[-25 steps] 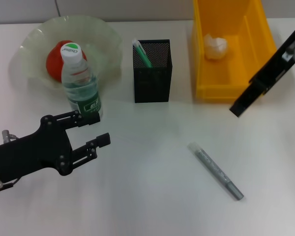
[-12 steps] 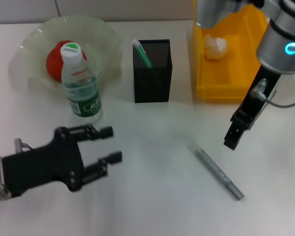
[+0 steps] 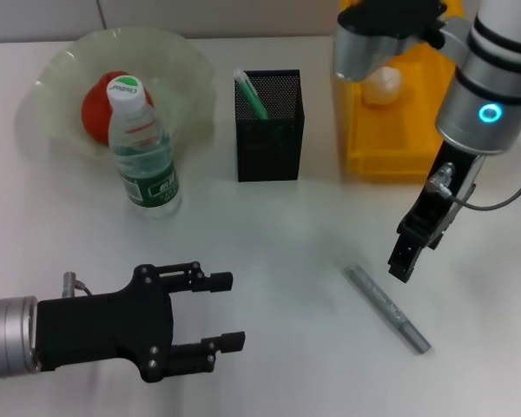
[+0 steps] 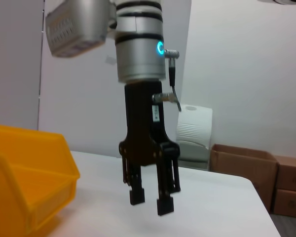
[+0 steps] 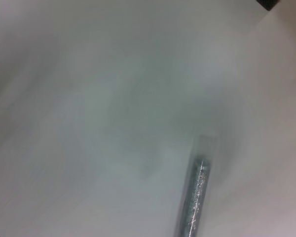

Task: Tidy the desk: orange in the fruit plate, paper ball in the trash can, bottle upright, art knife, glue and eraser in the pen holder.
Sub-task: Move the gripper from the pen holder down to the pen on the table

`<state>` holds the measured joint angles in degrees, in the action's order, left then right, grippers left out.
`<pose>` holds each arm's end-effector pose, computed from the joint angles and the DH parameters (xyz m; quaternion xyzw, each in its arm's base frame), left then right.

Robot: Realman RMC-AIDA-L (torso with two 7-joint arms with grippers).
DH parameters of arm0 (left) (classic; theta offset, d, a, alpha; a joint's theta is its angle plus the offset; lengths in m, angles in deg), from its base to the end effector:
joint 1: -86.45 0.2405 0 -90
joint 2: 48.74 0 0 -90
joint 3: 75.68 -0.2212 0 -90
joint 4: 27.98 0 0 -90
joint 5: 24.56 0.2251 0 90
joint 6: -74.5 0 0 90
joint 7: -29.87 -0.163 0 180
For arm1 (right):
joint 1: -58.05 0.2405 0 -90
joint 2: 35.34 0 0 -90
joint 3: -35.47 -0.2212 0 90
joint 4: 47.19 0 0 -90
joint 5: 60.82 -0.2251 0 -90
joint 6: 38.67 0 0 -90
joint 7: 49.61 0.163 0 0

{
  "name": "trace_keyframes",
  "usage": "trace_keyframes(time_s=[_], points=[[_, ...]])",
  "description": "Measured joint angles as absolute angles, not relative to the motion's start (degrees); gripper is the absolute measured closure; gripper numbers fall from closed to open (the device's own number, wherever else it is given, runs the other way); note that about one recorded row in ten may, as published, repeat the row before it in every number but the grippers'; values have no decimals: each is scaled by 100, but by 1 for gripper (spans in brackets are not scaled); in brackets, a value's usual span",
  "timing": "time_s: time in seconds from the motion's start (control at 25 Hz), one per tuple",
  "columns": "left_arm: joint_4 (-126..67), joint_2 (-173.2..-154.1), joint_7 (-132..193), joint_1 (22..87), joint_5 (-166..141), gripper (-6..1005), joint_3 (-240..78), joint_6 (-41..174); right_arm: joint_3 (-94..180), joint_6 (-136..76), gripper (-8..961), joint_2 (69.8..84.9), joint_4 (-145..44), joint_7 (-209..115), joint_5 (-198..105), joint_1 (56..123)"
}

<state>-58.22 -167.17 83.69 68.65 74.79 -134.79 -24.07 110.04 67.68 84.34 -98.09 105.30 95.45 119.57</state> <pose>-0.2524 0.2375 -0.0383 -0.9474 -0.0870 -0.3037 0.0521 0.1172 0.3497 -0.0215 -0.8579 0.3739 -0.3487 0.0514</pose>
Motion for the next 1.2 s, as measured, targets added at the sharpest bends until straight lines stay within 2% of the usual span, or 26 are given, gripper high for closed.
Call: trace_keyframes(time_s=[0.32,0.92,1.2], points=[[-5832,-16718,8340,6802,7445,309,-13454,-2290,11523,6184,348,8451,-9382,10596,9143,11991],[-5822,-16730,8367,6732,7414,308,-13368,-2174,11965,5899,409,8455,-8980,10701,8677,11841],[-5821,-16731,8349,6738,7388,308,-13369,-2172,12124,5842,499,8455,-8972,10739,8675,11823]])
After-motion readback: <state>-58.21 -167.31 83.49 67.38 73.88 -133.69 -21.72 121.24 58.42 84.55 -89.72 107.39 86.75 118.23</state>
